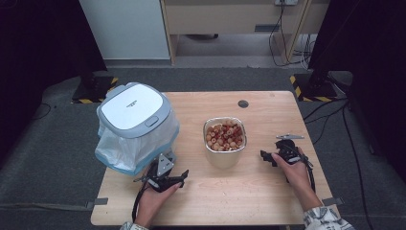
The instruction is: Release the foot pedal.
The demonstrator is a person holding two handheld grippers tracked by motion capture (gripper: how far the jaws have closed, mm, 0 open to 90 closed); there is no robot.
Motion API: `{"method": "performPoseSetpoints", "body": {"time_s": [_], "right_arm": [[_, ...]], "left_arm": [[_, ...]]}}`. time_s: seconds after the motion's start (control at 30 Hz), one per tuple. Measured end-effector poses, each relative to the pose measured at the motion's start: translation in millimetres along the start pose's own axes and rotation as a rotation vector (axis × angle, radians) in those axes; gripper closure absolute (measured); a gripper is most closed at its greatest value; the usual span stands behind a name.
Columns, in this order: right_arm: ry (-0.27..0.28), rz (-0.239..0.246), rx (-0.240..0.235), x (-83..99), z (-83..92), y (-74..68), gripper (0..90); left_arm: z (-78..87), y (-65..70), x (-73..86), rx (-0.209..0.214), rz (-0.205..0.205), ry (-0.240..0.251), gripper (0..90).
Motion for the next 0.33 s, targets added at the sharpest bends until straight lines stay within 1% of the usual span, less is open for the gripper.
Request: {"method": "performPoseSetpoints", "body": {"time_s": [0.03,0.1,0.13,0.17,0.2,0.23,0.33], "right_arm": [[-0.003,0.014,0.015,0.0,-1.0,-1.1,5.4],[-0.011,0.036,0.062,0.3,-3.5,-5.4,4.9],[-0.010,0.043,0.072,0.7,-4.3,-6.9,3.7],[0.001,0.043,0.073,0.9,-5.1,-9.3,2.8],[0.022,0.046,0.075,1.9,-6.0,-11.9,2.1],[0.022,0.056,0.065,2.2,-5.7,-13.8,1.3],[0.021,0.056,0.063,2.7,-5.4,-15.1,1.2]], "left_arm": [[-0.1,0.0,0.0,0.000,0.001,0.000,19.1],[-0.1,0.0,-0.1,0.001,0.000,0.000,19.2],[0.0,0.1,-0.2,0.001,0.001,0.001,19.2],[0.1,0.1,-0.2,0.000,0.001,0.001,19.1],[0.3,0.1,-0.3,0.001,0.002,0.002,19.2],[0.5,0.0,-0.4,0.001,0.002,0.003,19.1],[0.7,-0.1,-0.7,0.000,0.003,0.005,19.1]]}}
Point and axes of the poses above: each handheld gripper's, and its own axes: z roughly backward along the jaws, x roughly out of its underside, y roughly to its right, the point moved 5 cm from there along -z, roughly forward along the jaws, and after that the axes turned 9 degrees about z, right-handed, at the moved point
